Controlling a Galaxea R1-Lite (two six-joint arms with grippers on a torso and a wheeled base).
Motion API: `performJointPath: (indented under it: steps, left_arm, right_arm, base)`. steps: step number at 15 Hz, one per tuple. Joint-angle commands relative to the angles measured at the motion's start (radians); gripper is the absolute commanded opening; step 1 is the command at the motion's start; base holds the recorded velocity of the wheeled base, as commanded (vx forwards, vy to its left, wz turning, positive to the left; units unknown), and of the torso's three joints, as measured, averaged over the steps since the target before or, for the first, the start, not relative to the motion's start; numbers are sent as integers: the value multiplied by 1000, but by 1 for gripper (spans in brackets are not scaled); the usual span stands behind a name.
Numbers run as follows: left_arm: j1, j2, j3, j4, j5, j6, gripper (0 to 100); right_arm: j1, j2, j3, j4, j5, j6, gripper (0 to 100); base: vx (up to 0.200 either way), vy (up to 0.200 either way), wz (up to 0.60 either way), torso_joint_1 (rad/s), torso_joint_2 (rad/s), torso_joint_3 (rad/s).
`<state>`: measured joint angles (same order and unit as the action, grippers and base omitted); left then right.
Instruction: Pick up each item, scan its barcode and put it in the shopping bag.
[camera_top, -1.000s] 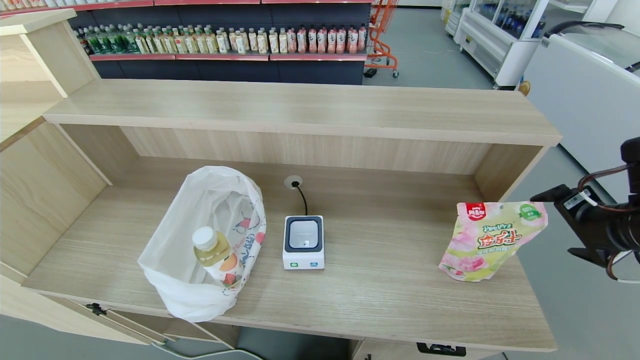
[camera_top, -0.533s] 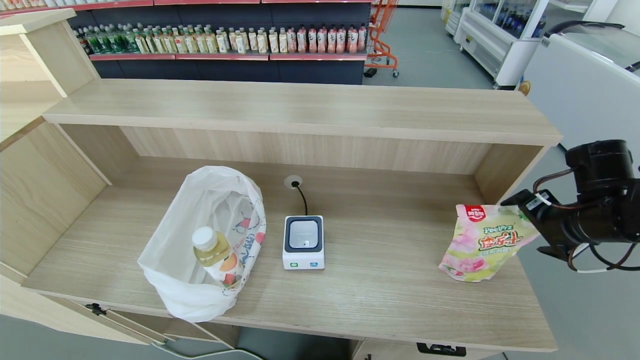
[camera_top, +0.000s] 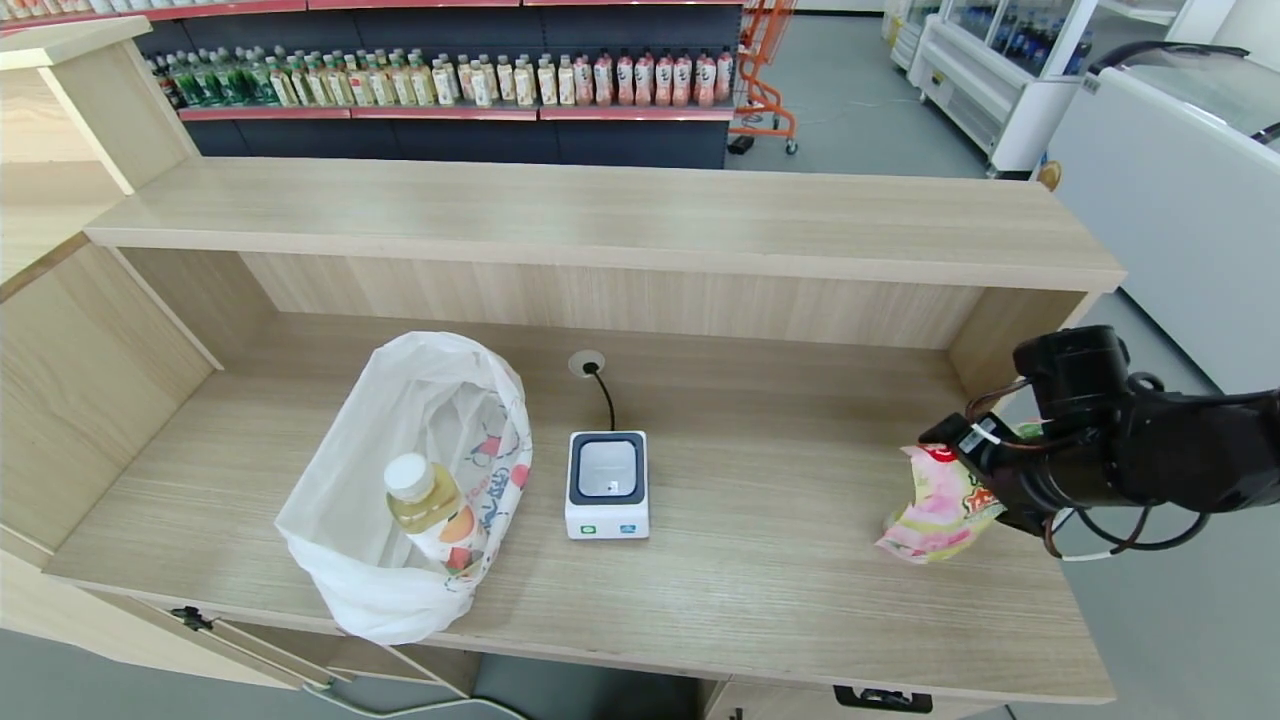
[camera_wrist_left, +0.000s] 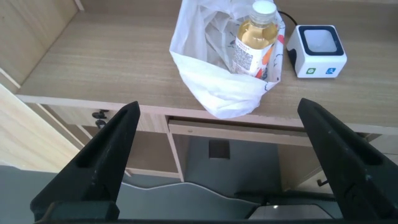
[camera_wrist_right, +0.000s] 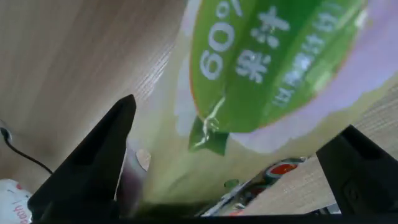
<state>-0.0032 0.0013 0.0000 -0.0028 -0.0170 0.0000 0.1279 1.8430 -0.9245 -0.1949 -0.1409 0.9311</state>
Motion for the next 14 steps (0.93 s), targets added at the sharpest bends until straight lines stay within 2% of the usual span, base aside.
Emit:
performJointPath:
  steps: [1,2,8,9,11,14]
  left_arm:
    - [0,0,0,0,0,0,100]
    - [0,0,0,0,0,0,100]
    - [0,0,0,0,0,0,100]
    - [0,0,0,0,0,0,100]
    - [0,0,0,0,0,0,100]
    - [0,0,0,0,0,0,100]
  right_arm:
    - [24,41,12,-32,0,-3,100]
    - [29,47,21,-47,0,-15,0]
    - [21,24,98,-178,4,-310,0]
    - [13,-2,127,-212,35,-394,0]
    - [-4,-60,196,-268,132,-514,0]
    - [-36,-160,297,-380,374,-710,0]
  base:
    - [0,0,0,0,0,0]
    - [0,0,0,0,0,0]
    - [0,0,0,0,0,0]
    - [0,0,0,0,0,0]
    - [0,0,0,0,0,0]
    - [0,0,0,0,0,0]
